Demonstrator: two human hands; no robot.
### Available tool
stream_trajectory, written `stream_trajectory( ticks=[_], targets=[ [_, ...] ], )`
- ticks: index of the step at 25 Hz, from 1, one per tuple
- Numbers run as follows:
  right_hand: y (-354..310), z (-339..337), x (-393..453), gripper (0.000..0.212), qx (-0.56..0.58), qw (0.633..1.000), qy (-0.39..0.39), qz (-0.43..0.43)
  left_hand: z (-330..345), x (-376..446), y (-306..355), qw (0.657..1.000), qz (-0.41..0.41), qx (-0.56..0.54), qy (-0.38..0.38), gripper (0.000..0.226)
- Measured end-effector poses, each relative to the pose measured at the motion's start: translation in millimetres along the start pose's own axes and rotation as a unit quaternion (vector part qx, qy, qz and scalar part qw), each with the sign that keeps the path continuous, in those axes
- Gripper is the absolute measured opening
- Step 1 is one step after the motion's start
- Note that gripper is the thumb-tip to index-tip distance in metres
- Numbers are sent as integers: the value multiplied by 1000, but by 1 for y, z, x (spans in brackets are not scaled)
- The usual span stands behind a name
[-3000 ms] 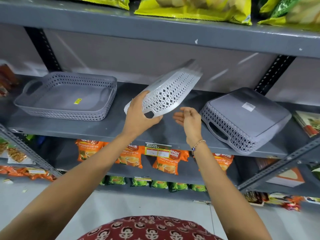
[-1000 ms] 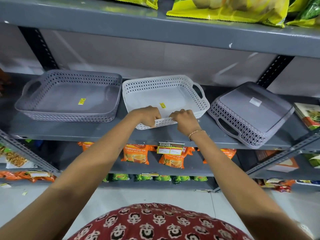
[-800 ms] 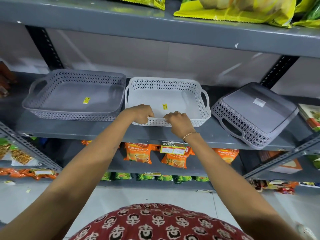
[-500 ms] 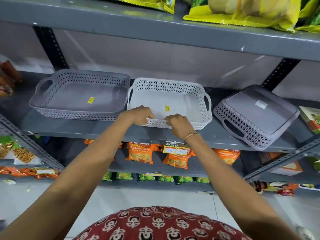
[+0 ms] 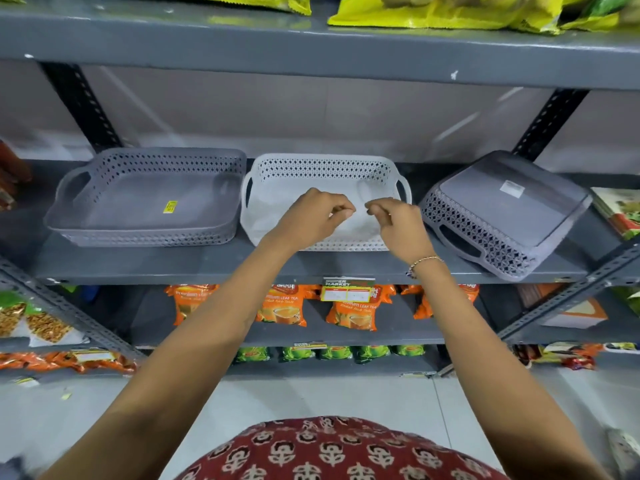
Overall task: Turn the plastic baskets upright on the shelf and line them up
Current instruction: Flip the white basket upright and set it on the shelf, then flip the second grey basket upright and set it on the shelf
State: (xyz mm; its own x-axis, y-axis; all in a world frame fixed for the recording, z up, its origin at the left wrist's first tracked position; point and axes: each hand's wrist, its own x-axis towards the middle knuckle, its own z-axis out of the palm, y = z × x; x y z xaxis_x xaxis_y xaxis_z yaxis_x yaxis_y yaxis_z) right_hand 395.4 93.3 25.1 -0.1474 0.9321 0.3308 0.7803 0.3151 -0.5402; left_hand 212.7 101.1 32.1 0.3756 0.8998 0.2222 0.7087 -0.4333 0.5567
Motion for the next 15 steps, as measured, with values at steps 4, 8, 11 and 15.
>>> stream_trajectory(
  ticks=[4,8,11,15],
  targets=[
    [57,-48,-4,23,14,998,47,34,47,41,46,1000,-9,23,13,23],
    [142,-109,-15,18,64,987,111,102,110,89,121,999,24,21,-7,24],
    [204,-137,-19,14,164,947,166,222,148,113,151,997,33,28,-65,35],
    [267,-163,-31,25,370,806,254,386,201,124,176,988,52,52,-138,76]
  ],
)
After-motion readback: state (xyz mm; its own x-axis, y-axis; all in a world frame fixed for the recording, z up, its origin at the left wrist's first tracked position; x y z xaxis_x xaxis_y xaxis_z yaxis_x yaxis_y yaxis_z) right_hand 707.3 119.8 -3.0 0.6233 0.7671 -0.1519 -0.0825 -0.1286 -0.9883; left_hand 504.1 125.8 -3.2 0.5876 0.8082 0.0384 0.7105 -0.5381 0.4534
